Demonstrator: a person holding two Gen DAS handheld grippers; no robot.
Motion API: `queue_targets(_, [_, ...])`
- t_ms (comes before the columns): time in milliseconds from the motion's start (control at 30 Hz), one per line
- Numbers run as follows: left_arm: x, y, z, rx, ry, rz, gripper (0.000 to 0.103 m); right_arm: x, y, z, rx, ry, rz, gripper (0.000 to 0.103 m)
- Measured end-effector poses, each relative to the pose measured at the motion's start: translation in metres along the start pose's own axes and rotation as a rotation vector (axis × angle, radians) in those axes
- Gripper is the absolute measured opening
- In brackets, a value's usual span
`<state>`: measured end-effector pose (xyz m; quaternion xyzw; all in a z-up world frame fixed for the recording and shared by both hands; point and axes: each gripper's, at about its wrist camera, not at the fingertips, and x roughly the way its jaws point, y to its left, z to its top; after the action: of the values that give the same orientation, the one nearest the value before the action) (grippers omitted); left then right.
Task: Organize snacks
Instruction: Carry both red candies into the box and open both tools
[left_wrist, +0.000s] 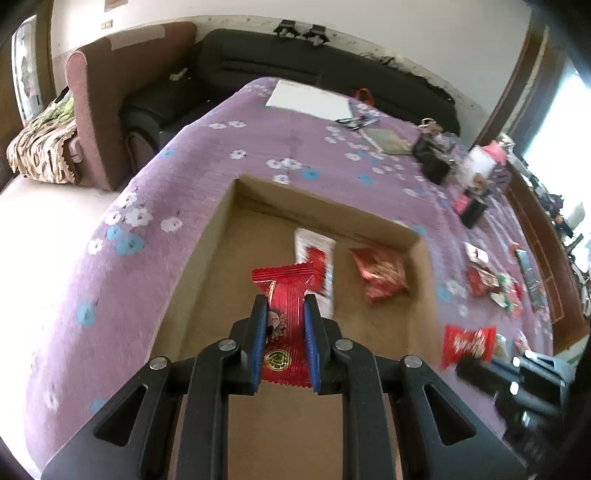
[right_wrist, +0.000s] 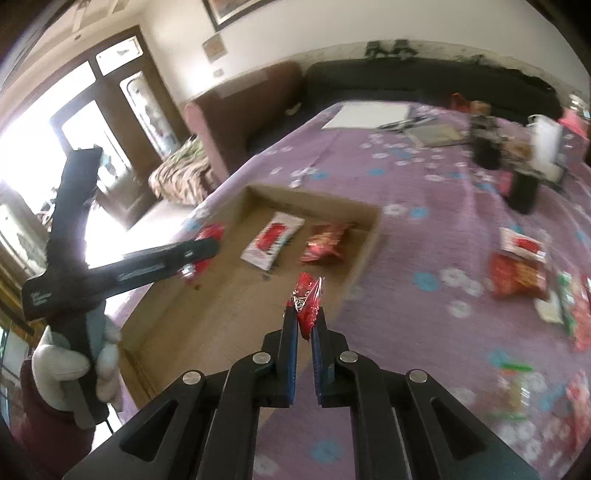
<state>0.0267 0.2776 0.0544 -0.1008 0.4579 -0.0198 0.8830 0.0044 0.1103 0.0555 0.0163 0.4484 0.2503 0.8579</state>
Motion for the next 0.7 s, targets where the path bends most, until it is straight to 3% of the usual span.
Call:
queue_targets(300, [0.041,0.027,0.018,-0.058,0.061,0.01,0.016,0.074,0.02,0.022,0.012,0.106,0.009,0.007])
queue_targets(533, [0.045,0.034,0.026,-0.088,0.054,-0.005,0.018,0.094,0.02,0.026,0.03,0.124,0.006,0.007])
queue_targets(567, [0.045,0.035,0.027,-0.093,0.053,-0.009,0.018,0.095,0.02,0.026,0.032,0.121,0.006,0.011])
queue_targets(600, [0.045,0.036,0.028,-0.097,0.053,-0.016,0.02,0.095,0.02,0.026,0.034,0.114,0.004,0.011])
queue_targets(700, [0.042,0.035,0.029,-0.107,0.047,-0.031,0.038,0.092,0.02,0.026,0.042,0.1,0.015,0.016])
